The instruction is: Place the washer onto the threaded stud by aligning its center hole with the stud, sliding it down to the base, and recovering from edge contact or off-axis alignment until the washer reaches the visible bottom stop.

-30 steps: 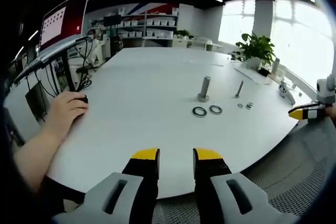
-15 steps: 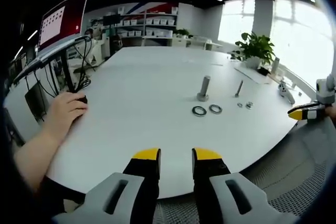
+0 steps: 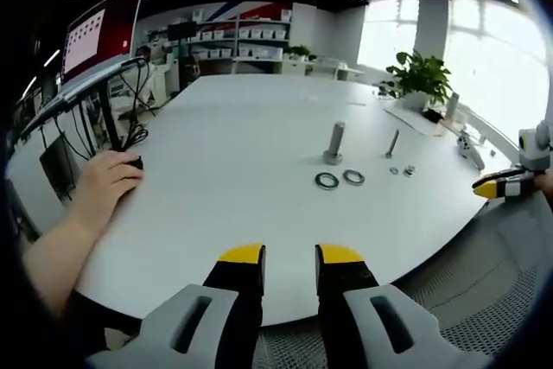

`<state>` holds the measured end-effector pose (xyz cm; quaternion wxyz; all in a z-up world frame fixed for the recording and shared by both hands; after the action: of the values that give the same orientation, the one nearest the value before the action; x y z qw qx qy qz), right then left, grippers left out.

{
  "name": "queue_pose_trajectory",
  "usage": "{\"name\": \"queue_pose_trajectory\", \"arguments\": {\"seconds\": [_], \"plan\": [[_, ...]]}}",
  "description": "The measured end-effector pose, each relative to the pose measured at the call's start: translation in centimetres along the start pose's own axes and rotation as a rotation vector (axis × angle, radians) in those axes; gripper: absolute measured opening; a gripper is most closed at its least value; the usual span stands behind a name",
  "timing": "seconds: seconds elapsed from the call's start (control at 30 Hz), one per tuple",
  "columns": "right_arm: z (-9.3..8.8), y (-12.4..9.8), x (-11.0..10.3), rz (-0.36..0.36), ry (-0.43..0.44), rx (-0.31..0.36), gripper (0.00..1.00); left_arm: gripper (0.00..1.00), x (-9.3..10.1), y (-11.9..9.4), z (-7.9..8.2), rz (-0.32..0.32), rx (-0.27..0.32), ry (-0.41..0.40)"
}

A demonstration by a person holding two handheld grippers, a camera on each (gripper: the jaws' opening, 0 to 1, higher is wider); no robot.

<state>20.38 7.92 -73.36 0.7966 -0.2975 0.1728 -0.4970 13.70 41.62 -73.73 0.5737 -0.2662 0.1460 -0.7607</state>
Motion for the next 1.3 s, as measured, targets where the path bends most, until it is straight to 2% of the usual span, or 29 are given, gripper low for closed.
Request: {"name": "queue_pose_trajectory", "arguments": {"seconds": [1.3], "plan": [[-0.21,0.01,0.05,-0.002,0.007,-0.017,0.19,0.23,0.14,0.0,0.03,-0.009,0.005,0.001]]}}
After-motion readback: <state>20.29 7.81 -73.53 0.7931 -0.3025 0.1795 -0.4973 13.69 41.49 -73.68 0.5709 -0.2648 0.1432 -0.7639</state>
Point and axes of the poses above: the point that each gripper's makers call its tool centre point, and the gripper's own axes: y roughly forward along the fingers, x roughly to its right, z roughly out of its top, the point moved 2 cm from there along -y, roughly backward along the fingers, and after that the axes turned 13 degrees about -z, right-handed, at the moved point
